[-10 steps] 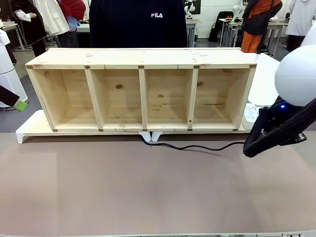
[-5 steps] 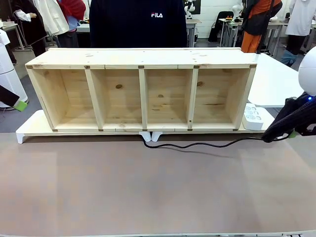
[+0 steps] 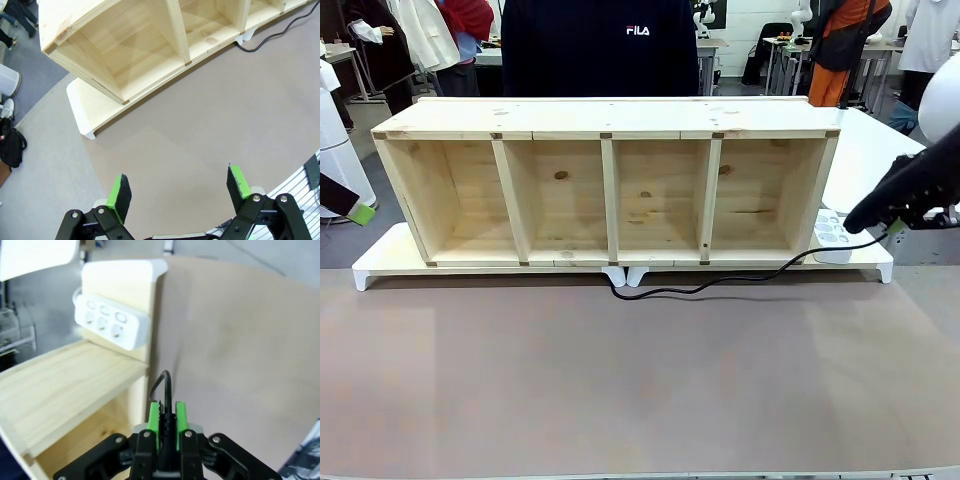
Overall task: Perform cable management.
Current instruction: Pull the grasped Power Cable to the location of the Power Strip.
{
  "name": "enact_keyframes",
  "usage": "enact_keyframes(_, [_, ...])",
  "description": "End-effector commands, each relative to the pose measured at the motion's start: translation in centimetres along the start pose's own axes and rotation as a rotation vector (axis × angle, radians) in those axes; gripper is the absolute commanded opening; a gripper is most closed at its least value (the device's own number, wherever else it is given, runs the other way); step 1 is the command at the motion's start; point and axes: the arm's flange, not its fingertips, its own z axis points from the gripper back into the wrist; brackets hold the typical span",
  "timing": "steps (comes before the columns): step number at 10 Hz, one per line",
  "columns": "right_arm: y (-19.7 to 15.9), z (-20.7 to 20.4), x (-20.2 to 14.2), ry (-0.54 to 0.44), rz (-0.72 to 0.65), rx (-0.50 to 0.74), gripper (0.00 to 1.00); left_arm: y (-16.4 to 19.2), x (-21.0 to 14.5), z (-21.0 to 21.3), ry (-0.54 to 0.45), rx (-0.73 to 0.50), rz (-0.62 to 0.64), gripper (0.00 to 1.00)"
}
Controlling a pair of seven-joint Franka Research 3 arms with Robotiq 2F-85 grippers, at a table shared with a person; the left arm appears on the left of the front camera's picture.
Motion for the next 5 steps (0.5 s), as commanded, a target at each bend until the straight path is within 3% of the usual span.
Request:
enact_keyframes(1, [2.6,0.1,0.6,0.023,-0.020,0.051,0.16,0.0,0.1,0.0,-0.003,-0.004,-0.001,1.00])
enact_keyframes(5, [6.7,0.9,2.8,0.012,-0.069,0.071,0.16,0.0,0.1,0.0,-0.003,-0.004,-0.001,1.00])
